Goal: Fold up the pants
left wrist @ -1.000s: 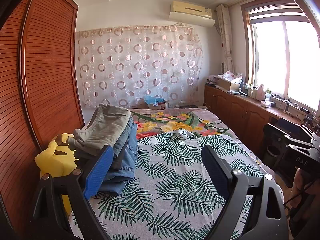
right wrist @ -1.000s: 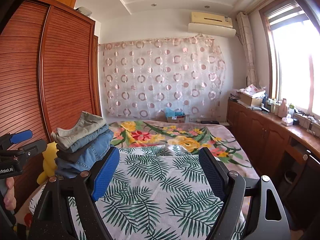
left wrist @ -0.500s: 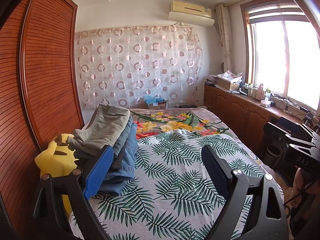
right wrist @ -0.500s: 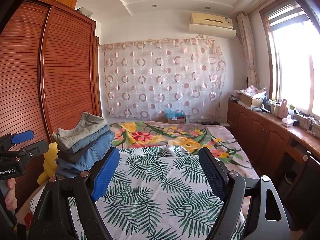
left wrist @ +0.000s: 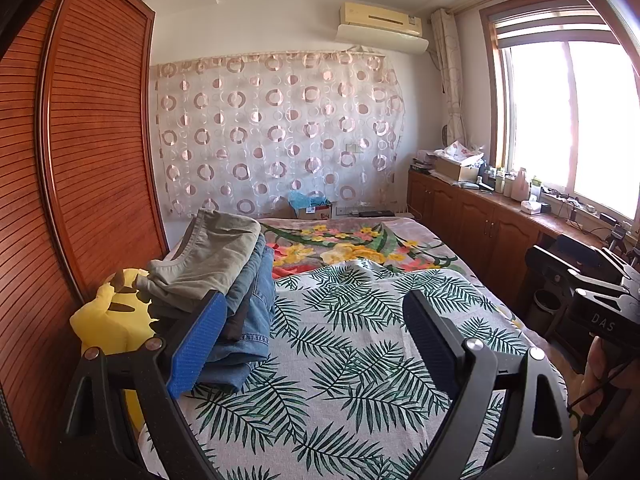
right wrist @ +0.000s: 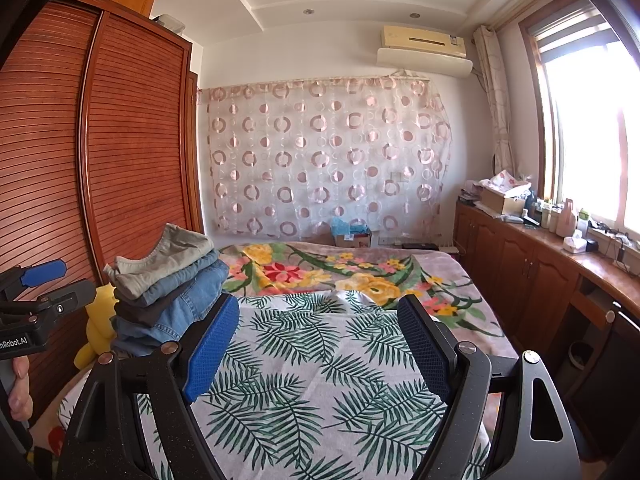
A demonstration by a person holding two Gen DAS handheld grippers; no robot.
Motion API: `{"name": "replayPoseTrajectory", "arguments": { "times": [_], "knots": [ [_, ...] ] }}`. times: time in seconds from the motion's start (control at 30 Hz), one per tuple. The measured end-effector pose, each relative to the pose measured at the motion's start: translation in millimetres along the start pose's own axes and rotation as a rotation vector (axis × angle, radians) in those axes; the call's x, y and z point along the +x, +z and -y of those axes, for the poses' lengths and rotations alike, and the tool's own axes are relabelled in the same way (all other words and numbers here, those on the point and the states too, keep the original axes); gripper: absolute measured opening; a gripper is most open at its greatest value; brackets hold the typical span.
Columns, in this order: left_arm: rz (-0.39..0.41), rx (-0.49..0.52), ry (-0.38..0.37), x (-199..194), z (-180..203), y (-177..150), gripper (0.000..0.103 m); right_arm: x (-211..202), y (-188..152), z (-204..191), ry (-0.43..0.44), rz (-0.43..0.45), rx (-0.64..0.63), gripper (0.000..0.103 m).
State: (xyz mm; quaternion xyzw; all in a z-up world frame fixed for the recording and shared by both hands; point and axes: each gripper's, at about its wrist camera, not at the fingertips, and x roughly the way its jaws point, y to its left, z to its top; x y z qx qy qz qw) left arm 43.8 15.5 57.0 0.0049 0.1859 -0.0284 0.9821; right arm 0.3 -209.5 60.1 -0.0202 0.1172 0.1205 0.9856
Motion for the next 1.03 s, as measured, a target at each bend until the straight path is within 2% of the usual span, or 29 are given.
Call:
{"name": "replayPoseTrajectory", "arguments": {
  "times": [1.03],
  "knots": [
    [-0.001, -0.001, 0.000, 0.6, 1.3, 0.0, 0.090, 0.2, -1.8, 2.5, -0.002, -0.003, 0.002, 0.083]
  ]
}}
